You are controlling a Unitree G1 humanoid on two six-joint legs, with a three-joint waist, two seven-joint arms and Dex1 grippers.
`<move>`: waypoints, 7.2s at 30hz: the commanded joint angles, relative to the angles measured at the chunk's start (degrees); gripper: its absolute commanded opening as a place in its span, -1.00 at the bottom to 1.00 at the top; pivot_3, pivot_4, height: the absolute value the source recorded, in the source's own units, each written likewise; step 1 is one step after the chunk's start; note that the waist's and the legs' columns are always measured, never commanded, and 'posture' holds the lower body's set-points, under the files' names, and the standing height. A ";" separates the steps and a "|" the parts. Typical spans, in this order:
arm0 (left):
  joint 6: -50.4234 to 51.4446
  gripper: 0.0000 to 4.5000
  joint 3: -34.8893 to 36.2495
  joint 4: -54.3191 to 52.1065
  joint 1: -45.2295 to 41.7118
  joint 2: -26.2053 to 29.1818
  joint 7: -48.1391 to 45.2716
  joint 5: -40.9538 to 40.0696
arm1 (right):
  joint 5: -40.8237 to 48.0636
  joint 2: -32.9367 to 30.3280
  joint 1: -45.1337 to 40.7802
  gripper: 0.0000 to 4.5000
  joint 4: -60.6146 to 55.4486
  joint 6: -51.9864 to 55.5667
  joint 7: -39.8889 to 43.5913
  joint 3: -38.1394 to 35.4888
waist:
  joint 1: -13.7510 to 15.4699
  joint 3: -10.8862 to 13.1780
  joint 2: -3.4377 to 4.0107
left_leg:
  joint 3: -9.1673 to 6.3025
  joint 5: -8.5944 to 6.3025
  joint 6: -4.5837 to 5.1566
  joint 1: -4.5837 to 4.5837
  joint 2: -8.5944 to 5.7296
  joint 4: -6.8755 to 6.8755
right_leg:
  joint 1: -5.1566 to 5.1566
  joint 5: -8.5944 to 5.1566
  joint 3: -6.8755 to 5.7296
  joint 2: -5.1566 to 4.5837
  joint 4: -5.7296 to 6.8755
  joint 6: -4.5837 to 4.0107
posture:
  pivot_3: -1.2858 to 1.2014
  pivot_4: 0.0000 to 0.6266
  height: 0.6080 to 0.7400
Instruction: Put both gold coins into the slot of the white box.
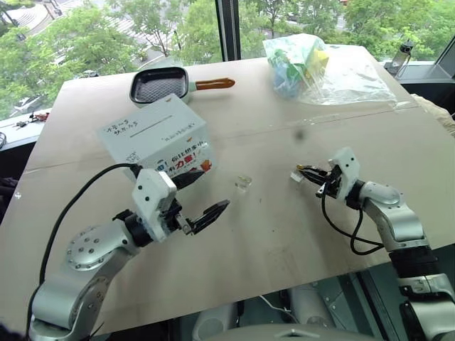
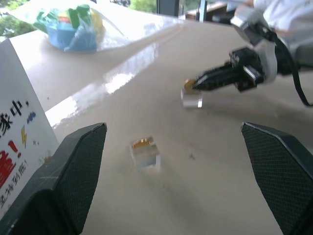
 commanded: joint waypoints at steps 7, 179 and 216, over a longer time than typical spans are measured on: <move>5.53 1.00 -3.10 -1.72 -4.73 -9.78 8.06 -25.43 | 22.39 5.19 -2.97 -0.97 -19.27 18.01 1.32 -1.03 | -0.01 0.00 -0.01 | -0.08 -0.07 0.11 0.00 0.00 0.00 | 0.00 0.00 0.00 0.00 0.02 0.01 | 0.03 -0.52 0.71; 8.72 0.19 7.22 7.19 -8.43 -10.01 6.88 -44.98 | 36.75 22.38 -11.18 -0.97 -18.74 27.03 -3.84 2.28 | -1.41 0.36 -0.66 | -0.13 0.12 -0.37 -0.95 -0.13 0.52 | -1.26 0.08 -0.04 -0.03 1.04 -0.10 | 0.03 -0.52 0.71; 4.57 -1.00 12.40 36.28 -25.37 32.66 -19.91 -17.72 | 12.02 9.99 -18.09 0.94 -23.09 12.74 -6.50 9.94 | -1.67 0.45 -0.59 | -0.11 0.14 -0.40 -1.02 -0.14 0.38 | -1.38 0.07 -0.07 0.30 0.95 -0.10 | 0.03 -0.52 0.71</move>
